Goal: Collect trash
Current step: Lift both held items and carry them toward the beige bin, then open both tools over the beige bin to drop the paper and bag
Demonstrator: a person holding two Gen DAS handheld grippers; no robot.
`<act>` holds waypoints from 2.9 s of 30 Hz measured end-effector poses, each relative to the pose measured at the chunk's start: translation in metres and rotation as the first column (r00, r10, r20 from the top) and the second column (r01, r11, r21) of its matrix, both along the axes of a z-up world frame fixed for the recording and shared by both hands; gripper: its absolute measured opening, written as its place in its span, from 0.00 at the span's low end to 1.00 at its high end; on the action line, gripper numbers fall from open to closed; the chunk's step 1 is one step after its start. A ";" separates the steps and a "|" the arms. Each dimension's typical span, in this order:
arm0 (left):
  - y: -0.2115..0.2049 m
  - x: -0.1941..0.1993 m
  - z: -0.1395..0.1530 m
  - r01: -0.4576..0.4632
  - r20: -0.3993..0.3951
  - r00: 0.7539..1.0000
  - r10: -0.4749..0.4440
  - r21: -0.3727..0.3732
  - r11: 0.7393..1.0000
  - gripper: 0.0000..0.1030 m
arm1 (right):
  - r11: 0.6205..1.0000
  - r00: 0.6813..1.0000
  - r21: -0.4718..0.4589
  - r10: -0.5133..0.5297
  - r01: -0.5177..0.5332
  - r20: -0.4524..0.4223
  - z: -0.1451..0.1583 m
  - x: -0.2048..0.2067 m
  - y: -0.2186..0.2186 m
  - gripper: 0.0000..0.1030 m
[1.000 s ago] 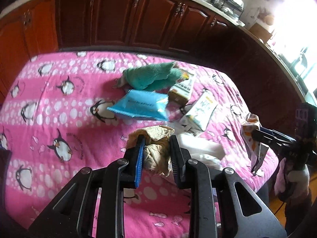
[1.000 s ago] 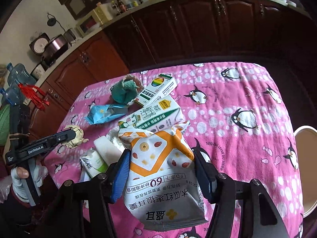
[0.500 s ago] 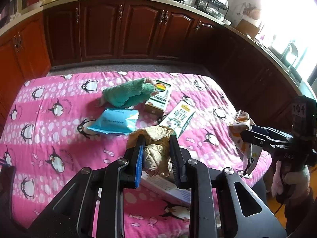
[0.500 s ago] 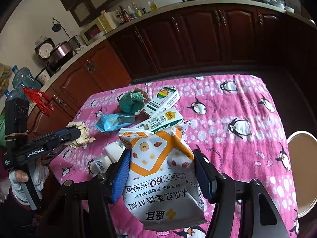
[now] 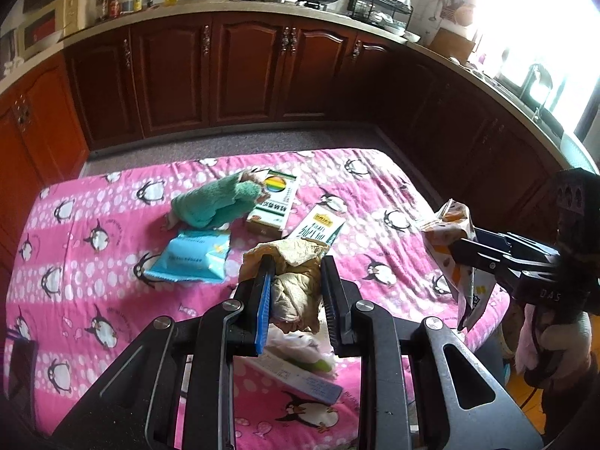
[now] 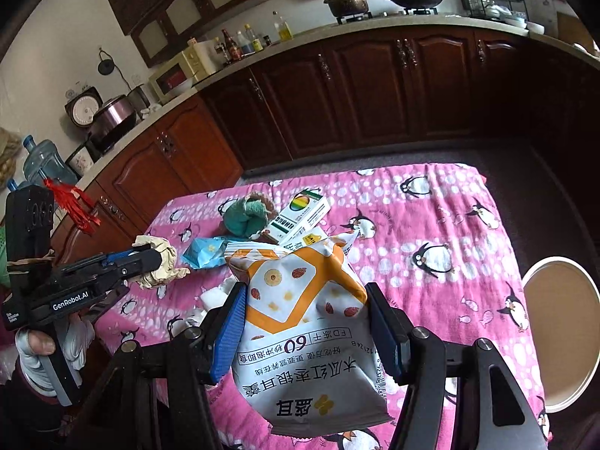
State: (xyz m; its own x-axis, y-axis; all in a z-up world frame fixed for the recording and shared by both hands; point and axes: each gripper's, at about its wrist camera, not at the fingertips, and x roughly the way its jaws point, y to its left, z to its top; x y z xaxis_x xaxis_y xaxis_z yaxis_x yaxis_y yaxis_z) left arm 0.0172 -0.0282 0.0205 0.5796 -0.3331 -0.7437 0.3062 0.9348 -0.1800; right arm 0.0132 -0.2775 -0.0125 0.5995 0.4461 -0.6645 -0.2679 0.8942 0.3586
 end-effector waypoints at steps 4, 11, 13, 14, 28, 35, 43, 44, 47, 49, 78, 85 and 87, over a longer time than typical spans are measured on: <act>-0.013 0.000 0.004 0.023 0.009 1.000 -0.023 0.005 1.000 0.22 | 1.000 1.000 0.005 -0.014 0.014 0.010 0.004 -0.002 -0.005 0.58; -0.038 0.001 0.005 0.062 0.013 0.998 -0.062 0.013 0.998 0.22 | 0.999 0.999 -0.008 -0.038 0.038 0.027 0.009 -0.008 -0.013 0.58; -0.044 0.002 0.005 0.072 0.014 0.997 -0.073 0.015 0.997 0.22 | 0.999 0.999 -0.008 -0.046 0.046 0.024 0.009 -0.008 -0.016 0.58; -0.047 0.002 0.005 0.077 0.013 0.997 -0.078 0.017 0.997 0.22 | 0.999 0.999 -0.007 -0.049 0.049 0.024 0.008 -0.008 -0.018 0.58; -0.072 0.008 0.001 0.109 0.006 0.994 -0.109 0.030 0.994 0.22 | 0.996 0.996 -0.011 -0.091 0.091 0.020 0.004 -0.011 -0.037 0.58; -0.084 0.010 -0.002 0.127 -0.001 0.992 -0.127 0.036 0.991 0.22 | 0.994 0.994 -0.004 -0.107 0.107 0.009 0.000 -0.012 -0.046 0.58; -0.098 0.011 -0.005 0.149 -0.005 0.989 -0.149 0.044 0.988 0.22 | 0.992 0.992 0.002 -0.125 0.125 -0.002 -0.006 -0.013 -0.056 0.58; -0.100 0.011 -0.005 0.153 -0.006 0.988 -0.153 0.046 0.987 0.22 | 0.992 0.992 0.003 -0.128 0.128 -0.003 -0.006 -0.013 -0.058 0.58; -0.106 0.011 -0.006 0.164 -0.005 0.986 -0.164 0.052 0.985 0.22 | 0.991 0.991 0.005 -0.133 0.133 -0.005 -0.007 -0.014 -0.063 0.58; -0.111 0.011 -0.006 0.170 -0.003 0.985 -0.171 0.056 0.984 0.22 | 0.990 0.990 0.005 -0.138 0.138 -0.005 -0.008 -0.015 -0.065 0.58; -0.192 0.018 -0.022 0.290 -0.046 0.957 -0.287 0.072 0.954 0.22 | 0.956 0.955 0.028 -0.291 0.293 -0.055 -0.026 -0.029 -0.144 0.58; -0.225 0.026 -0.027 0.329 -0.061 0.944 -0.325 0.065 0.942 0.22 | 0.932 0.929 0.016 -0.361 0.363 -0.074 -0.035 -0.032 -0.181 0.58; -0.235 0.028 -0.030 0.342 -0.067 0.939 -0.338 0.064 0.937 0.22 | 0.923 0.920 0.014 -0.382 0.384 -0.082 -0.038 -0.033 -0.191 0.59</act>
State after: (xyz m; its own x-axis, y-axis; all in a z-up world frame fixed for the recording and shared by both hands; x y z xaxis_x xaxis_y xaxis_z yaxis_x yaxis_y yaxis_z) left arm 0.0455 -0.2636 -0.0098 0.3993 -0.4467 -0.8006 0.6001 0.7876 -0.1402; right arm -0.0196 -0.4685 -0.0502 0.6764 0.2123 -0.7053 0.1225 0.9118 0.3919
